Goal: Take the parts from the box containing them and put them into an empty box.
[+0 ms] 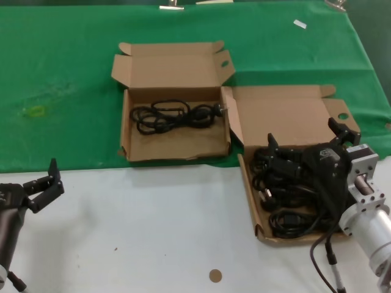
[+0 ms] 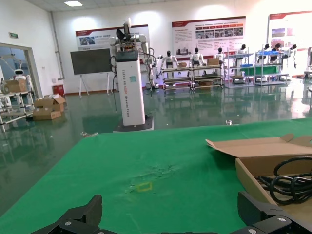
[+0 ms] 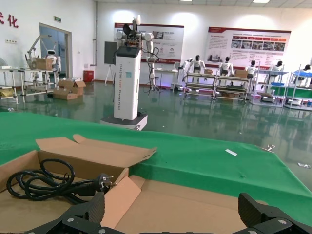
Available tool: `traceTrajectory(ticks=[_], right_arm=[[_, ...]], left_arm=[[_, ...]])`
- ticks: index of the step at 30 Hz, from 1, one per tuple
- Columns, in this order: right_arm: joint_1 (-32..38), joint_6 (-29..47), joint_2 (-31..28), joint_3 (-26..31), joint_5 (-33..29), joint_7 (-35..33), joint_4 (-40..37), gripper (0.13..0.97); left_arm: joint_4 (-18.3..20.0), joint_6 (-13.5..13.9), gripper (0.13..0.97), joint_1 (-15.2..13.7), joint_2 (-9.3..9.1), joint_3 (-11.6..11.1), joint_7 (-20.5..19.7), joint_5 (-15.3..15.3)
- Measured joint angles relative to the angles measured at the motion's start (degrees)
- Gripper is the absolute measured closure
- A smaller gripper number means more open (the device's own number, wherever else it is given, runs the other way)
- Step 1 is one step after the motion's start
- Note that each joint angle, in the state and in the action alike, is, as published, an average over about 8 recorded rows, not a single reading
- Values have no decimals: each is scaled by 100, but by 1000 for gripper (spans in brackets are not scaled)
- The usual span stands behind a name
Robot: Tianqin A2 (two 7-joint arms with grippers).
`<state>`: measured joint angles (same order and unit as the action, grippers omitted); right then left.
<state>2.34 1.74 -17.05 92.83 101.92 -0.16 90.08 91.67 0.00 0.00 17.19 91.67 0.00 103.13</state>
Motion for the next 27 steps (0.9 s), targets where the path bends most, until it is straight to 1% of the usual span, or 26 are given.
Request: traceTrajectory(ticks=[27], right_arm=[[0,0,0,0,0,0,0,129]], left_arm=[[0,0,132,0,0,0,0,0]])
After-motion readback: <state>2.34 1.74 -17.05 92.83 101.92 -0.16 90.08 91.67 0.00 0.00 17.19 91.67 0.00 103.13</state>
